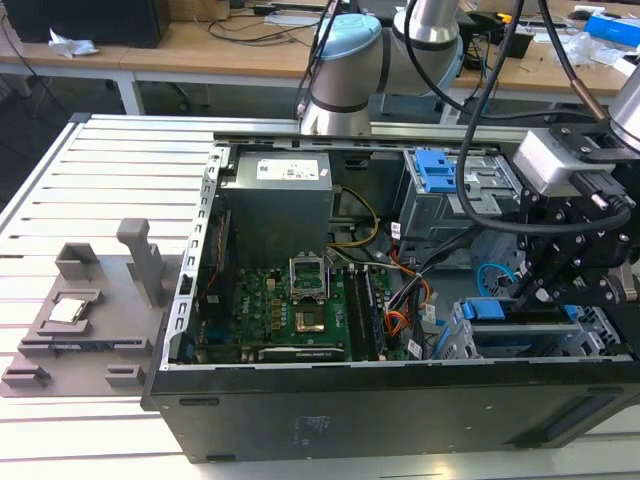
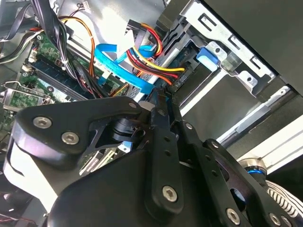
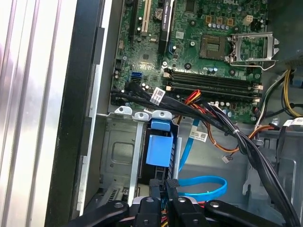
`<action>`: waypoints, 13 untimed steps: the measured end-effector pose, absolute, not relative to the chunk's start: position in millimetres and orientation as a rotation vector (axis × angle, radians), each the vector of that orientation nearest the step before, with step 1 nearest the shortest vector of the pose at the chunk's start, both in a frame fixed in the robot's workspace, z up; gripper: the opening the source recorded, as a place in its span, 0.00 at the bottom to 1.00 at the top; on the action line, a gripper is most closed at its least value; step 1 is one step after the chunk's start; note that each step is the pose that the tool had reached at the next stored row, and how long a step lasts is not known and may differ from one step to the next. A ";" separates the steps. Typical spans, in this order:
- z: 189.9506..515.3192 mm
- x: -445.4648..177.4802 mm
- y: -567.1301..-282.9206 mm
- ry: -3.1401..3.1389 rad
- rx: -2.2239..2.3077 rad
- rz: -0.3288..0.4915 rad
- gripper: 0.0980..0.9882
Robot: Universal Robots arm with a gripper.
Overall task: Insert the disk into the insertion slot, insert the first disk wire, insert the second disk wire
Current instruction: 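Insert the second disk wire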
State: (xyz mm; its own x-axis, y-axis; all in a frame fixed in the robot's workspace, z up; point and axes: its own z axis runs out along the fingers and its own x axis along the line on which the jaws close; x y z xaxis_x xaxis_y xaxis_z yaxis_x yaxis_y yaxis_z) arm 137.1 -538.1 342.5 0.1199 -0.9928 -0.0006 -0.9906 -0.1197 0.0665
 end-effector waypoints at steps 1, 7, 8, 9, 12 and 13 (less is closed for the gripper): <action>343.8 137.1 -538.1 -2.050 2.313 -0.068 0.07; 338.2 137.2 -538.3 -2.068 2.297 -0.069 0.07; 338.0 137.3 -538.3 -2.071 2.295 -0.069 0.07; 337.7 137.5 -538.3 -2.073 2.293 -0.069 0.07; 336.9 137.6 -538.3 -2.074 2.292 -0.069 0.07; 336.9 137.6 -538.3 -2.074 2.292 -0.069 0.07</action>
